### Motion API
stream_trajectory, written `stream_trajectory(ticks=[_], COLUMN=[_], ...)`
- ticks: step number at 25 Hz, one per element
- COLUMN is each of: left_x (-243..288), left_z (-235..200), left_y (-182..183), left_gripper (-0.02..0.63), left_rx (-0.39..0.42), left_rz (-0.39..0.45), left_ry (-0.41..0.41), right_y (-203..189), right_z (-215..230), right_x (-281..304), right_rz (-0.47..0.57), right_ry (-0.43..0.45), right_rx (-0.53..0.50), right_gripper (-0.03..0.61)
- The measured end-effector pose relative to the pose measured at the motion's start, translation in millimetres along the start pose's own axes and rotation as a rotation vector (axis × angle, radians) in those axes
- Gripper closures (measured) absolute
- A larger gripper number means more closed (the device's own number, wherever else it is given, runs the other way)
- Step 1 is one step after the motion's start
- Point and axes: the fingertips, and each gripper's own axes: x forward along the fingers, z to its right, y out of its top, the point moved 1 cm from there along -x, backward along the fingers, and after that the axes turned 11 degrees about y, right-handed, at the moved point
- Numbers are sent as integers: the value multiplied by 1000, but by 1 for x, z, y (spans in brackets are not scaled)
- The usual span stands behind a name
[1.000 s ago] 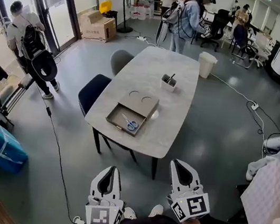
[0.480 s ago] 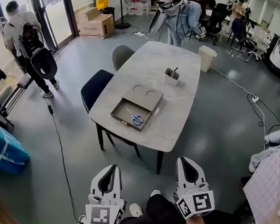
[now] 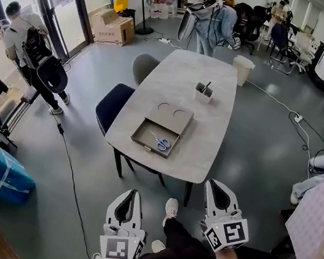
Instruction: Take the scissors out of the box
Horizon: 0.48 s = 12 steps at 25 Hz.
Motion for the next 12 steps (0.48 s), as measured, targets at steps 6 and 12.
stream_trajectory(ticks=[6,12], left_x=[47,112], left_z=[-9,-25], left_y=[-1,-2], left_gripper=[597,597], left_rx=[4,11], left_rz=[5,-4], left_ry=[1,14], right_y=[-4,-7], right_z=[23,57], right_x=[45,110], right_rz=[8,14], right_ry=[8,25], right_rx=[9,26], right_gripper=[581,581])
